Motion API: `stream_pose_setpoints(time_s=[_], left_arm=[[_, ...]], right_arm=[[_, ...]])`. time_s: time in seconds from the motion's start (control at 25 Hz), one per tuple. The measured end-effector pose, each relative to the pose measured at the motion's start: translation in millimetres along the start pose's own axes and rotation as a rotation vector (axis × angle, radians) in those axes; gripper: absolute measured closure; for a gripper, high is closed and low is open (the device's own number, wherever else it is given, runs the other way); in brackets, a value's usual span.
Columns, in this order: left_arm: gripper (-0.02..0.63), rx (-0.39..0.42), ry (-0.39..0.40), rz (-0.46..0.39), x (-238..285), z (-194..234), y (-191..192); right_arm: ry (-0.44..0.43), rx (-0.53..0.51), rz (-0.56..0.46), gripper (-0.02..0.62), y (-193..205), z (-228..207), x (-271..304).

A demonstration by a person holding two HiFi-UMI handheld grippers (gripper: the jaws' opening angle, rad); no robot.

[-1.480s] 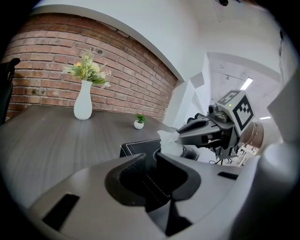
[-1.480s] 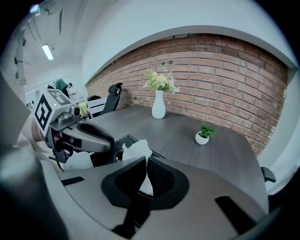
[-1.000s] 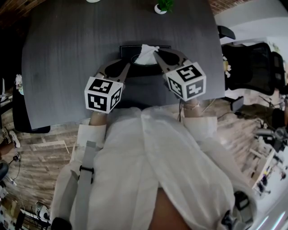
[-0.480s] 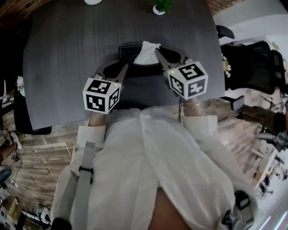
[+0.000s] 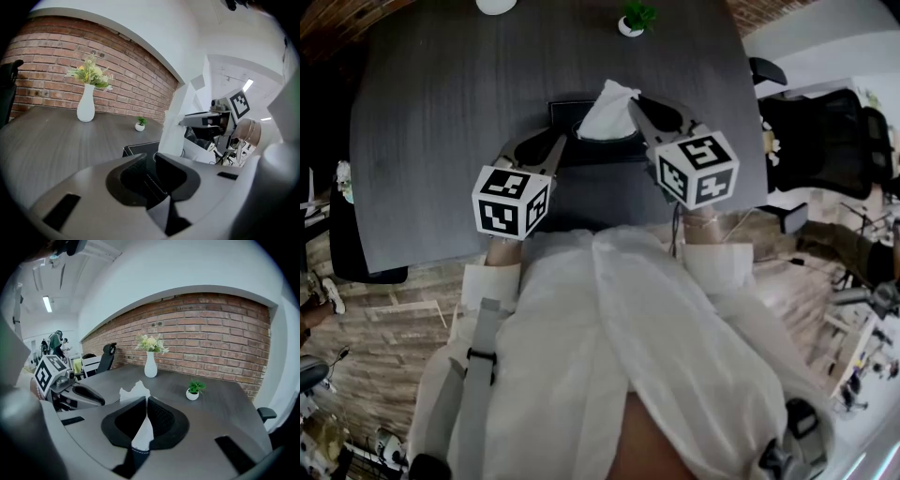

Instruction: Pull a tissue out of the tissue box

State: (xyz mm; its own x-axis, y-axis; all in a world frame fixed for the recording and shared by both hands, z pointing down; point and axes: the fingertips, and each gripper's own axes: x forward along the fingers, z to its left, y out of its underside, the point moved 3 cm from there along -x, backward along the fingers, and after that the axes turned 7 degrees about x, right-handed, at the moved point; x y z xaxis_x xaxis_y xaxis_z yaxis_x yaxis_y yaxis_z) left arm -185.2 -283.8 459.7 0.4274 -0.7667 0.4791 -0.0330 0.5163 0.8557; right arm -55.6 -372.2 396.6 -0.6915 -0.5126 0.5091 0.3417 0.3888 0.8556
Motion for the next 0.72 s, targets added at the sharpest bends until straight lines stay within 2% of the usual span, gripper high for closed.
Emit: stream_pose_setpoints(time_s=[0.72], left_arm=[[0.543,0.005,-0.013,-0.051,-8,0,-20]], right_arm=[[0.014,-0.022,-0.125,0.580,-34,0,-17]])
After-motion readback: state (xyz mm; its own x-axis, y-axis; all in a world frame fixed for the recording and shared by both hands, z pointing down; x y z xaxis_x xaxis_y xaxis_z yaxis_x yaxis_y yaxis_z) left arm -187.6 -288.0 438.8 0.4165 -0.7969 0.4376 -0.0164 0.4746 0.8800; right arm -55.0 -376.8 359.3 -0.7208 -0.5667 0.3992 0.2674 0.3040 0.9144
